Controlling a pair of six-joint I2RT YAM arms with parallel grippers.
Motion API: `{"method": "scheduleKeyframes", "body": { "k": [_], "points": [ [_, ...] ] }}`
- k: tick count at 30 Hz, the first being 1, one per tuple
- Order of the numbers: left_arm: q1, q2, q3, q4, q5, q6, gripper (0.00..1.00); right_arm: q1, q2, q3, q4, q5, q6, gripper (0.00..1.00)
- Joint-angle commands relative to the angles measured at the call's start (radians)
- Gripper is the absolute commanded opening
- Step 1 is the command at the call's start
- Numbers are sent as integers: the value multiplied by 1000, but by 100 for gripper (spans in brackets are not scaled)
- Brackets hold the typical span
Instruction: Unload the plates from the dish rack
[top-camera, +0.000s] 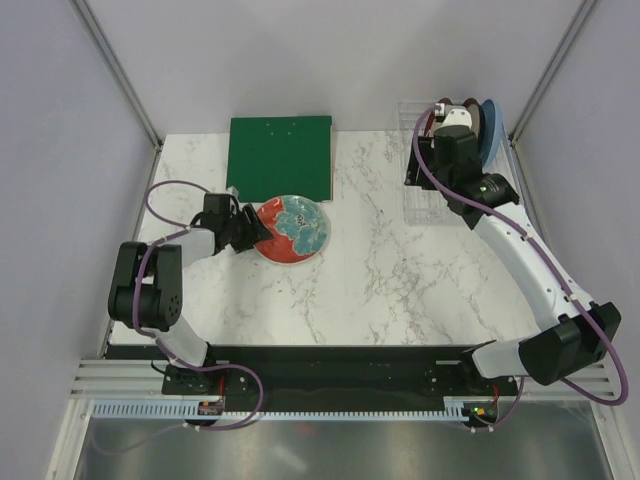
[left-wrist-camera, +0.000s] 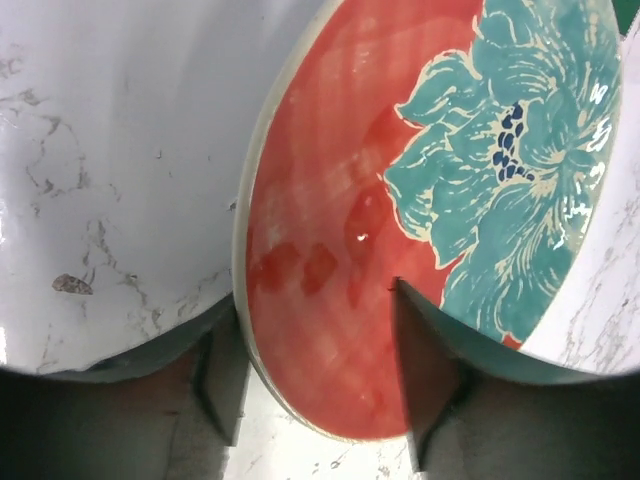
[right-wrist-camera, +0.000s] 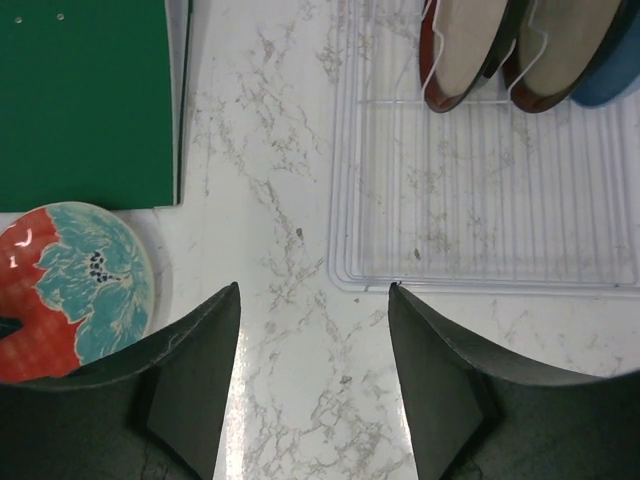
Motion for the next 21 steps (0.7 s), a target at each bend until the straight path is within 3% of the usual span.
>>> {"method": "scheduleKeyframes", "body": {
  "k": [1,2,3,10,18,21],
  "points": [
    [-1,-15,-14,-133,-69,53,76,-14,30,76,-32,122,-57,68],
    [-1,-23,-29,-131,-68,51,93,-19,38,84,-37,161,-63,69],
    [-2,-32,-37,-133,-71,51,99,-30,44,99,-35,185,-76,71],
    [-4,-156,-79,-185,-109,51,100,-94,206,211,-17,303,-148,71],
    [-16,-522,-88,-188,-45,42,100,-183,487,480,-12,298,-143,61],
    [-16,-586,-67,-191,-14,53,100,-182,622,588,-5,358,-168,61]
  ]
}}
